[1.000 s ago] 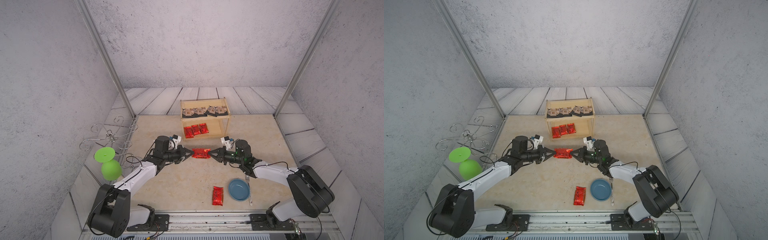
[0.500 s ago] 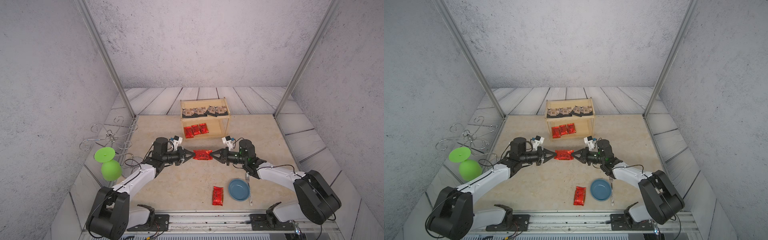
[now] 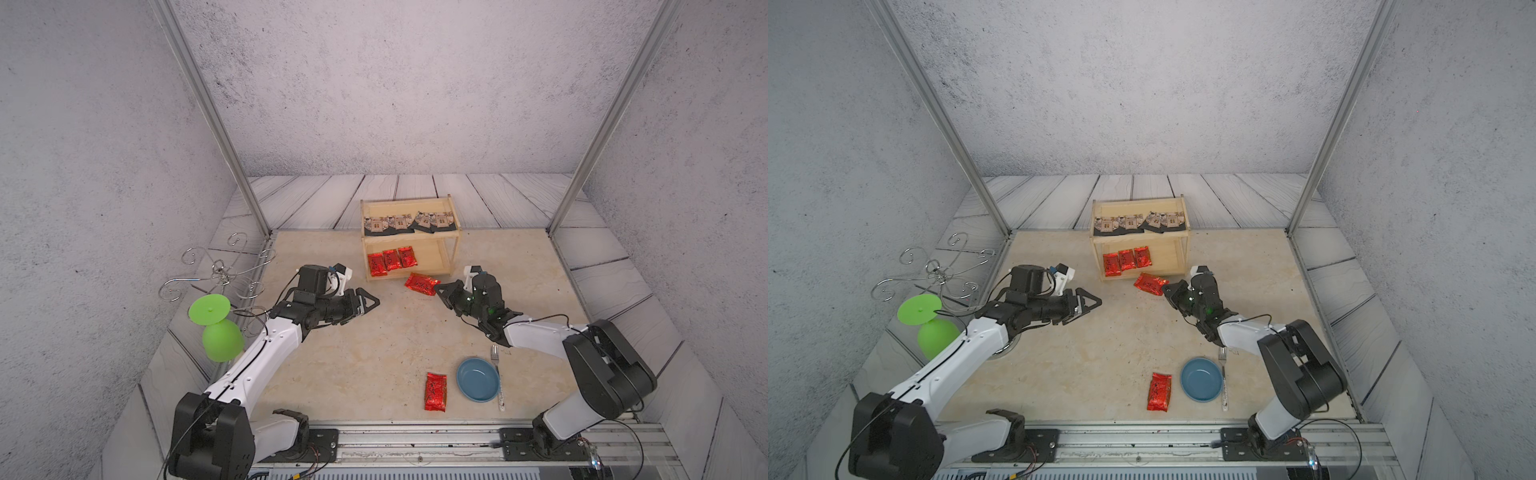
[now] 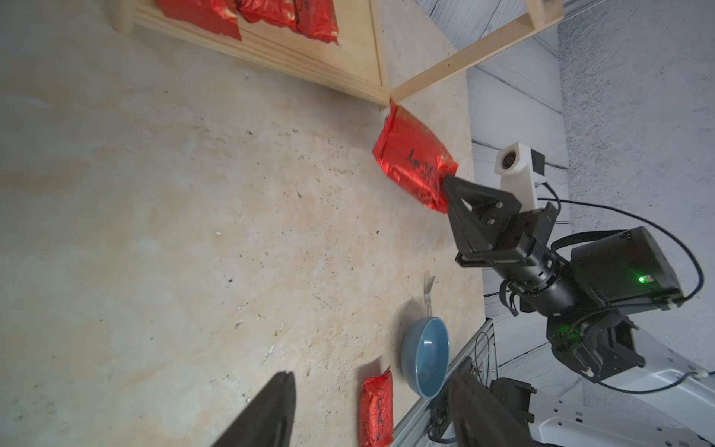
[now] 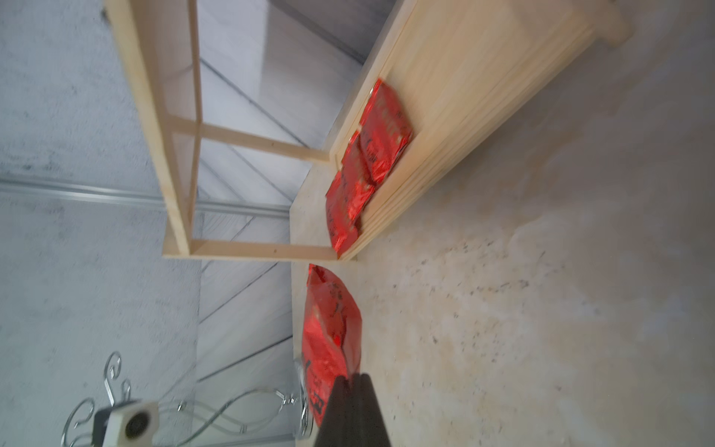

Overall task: Place the tea bags on the shelf by color
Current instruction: Pick up the tea bag from the center of the board, then place the tea bag on the shelf.

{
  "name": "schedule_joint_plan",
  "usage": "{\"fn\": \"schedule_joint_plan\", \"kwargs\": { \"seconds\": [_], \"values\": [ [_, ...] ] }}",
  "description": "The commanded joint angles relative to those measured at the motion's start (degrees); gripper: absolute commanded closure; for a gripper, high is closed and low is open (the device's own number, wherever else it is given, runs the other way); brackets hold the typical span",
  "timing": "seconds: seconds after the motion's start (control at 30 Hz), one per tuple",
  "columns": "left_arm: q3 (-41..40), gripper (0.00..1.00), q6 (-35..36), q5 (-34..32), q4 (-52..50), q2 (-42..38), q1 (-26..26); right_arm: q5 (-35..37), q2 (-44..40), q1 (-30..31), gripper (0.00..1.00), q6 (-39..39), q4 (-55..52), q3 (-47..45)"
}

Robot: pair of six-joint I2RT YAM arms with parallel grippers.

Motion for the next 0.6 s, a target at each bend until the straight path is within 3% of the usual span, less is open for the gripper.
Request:
{"fn": "schedule_joint_plan", "kwargs": {
  "seconds": [0.0, 0.13, 0.37, 0.57],
  "values": [
    [0.63, 0.32, 4.30, -0.63, -6.09, 1.12, 0.62, 16.06, 3.23, 1.45, 1.00, 2.62, 6.65, 2.62],
    [2.27, 0.33, 6.47, 0.87, -9.75, 2.15, 0.88, 24.71, 7.81, 2.84, 1.00, 1.30, 7.38, 6.93],
    [2.49, 0.37, 7.65, 0.83, -11.86, 2.06, 1.80, 29.61, 17.73, 3.60, 0.94, 0.78, 9.68, 15.78],
    [2.37, 0.38, 7.59, 1.45, -12.03, 2.49, 1.73, 34.98, 23.37, 4.78, 0.95, 1.40, 9.11, 21.30]
  ]
}}
